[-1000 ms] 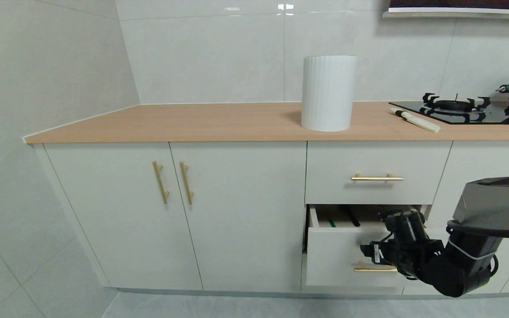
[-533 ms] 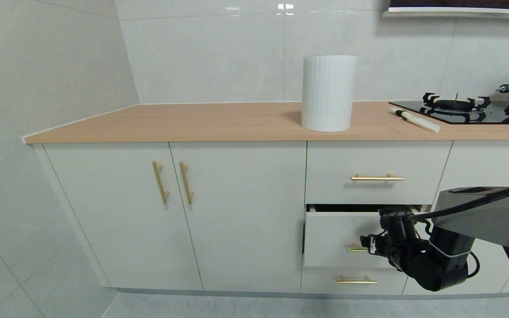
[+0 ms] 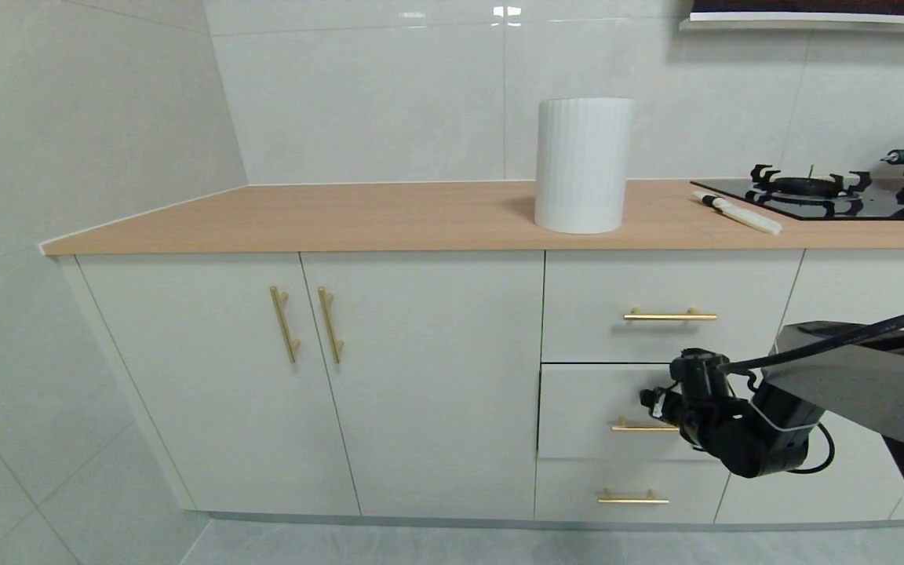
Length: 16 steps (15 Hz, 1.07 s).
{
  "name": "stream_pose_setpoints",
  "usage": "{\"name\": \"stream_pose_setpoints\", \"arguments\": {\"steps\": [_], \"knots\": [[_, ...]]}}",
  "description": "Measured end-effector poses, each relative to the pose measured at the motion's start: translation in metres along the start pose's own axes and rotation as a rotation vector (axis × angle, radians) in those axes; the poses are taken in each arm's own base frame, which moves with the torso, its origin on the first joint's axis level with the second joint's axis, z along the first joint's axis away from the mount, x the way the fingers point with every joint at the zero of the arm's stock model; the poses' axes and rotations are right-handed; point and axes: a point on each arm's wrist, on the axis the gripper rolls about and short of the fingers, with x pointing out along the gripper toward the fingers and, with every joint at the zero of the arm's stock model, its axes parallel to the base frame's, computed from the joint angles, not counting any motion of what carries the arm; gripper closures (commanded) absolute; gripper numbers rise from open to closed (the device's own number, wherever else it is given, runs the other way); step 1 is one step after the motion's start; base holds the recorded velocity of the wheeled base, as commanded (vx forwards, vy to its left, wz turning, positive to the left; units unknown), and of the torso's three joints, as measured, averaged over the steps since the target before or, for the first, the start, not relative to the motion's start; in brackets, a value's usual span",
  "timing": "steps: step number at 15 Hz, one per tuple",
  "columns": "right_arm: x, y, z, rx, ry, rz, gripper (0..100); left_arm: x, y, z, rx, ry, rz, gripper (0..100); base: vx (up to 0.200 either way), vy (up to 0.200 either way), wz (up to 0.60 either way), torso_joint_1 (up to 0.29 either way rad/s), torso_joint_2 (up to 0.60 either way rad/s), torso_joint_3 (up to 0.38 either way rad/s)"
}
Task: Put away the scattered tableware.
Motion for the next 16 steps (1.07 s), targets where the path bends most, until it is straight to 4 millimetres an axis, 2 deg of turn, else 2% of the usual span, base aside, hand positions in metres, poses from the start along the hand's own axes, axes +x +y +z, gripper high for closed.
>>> {"name": "stream_pose_setpoints", "arguments": {"steps": [7, 10, 13, 16], "knots": [[0.015, -0.002, 0.022, 0.153, 0.035, -0.063, 0, 0.0, 0.0, 0.0, 0.0, 0.0, 0.0, 0, 0.0, 0.0, 0.0, 0.0, 0.0, 0.0], [0.009, -0.002, 0.029, 0.165, 0.013, -0.063, 0, 0.0, 0.0, 0.0, 0.0, 0.0, 0.0, 0, 0.0, 0.0, 0.0, 0.0, 0.0, 0.0], [-0.019, -0.005, 0.033, 0.149, 0.035, -0.056, 0, 0.0, 0.0, 0.0, 0.0, 0.0, 0.0, 0, 0.0, 0.0, 0.0, 0.0, 0.0, 0.0], [-0.073, -0.008, 0.049, 0.105, 0.036, -0.022, 0, 0.0, 0.0, 0.0, 0.0, 0.0, 0.0, 0, 0.0, 0.0, 0.0, 0.0, 0.0, 0.0]]}}
